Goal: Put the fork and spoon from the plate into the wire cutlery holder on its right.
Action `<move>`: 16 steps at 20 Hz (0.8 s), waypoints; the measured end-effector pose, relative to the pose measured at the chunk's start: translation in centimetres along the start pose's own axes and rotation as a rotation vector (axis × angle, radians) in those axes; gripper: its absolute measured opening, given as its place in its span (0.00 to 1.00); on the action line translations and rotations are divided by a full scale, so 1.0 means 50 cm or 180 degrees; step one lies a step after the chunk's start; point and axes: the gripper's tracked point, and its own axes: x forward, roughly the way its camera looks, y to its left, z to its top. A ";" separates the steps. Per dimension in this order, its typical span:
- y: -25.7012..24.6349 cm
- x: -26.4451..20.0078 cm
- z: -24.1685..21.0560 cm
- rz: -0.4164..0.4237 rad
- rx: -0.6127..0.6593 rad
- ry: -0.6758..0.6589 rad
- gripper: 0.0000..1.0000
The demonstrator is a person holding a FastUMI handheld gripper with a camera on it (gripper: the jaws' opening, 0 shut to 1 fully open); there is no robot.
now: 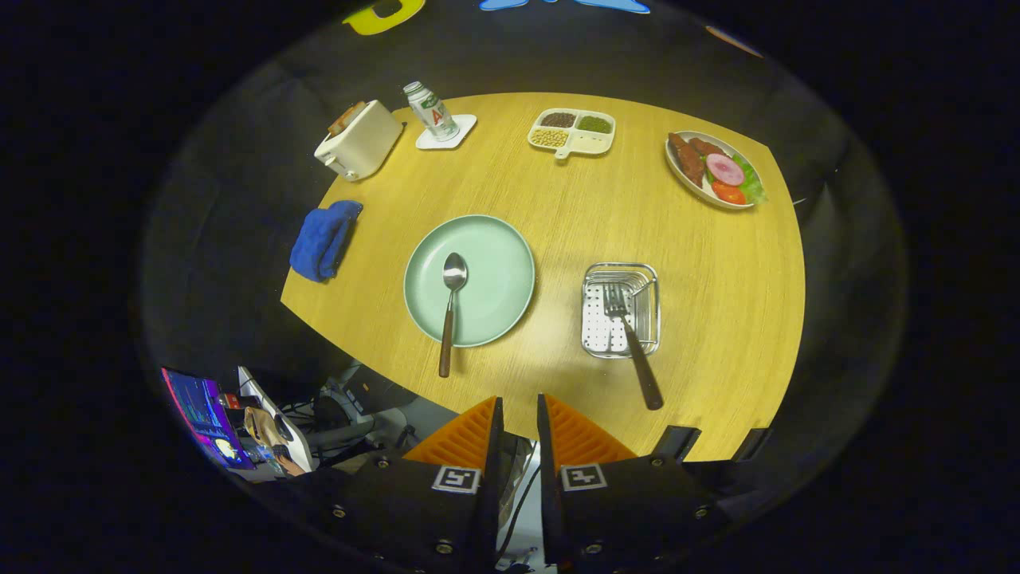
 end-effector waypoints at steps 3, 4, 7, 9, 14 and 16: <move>0.055 0.054 -0.013 0.0102 -0.0063 0.0118 0.28; 0.073 0.075 -0.015 0.0142 -0.0070 0.0155 0.28; 0.117 0.141 -0.024 0.0226 -0.0039 0.0262 0.28; 0.139 0.184 -0.031 0.0269 -0.0003 0.0372 0.28; 0.152 0.243 -0.031 0.0243 0.0076 0.0490 0.28; 0.154 0.260 -0.028 0.0224 0.0103 0.0510 0.28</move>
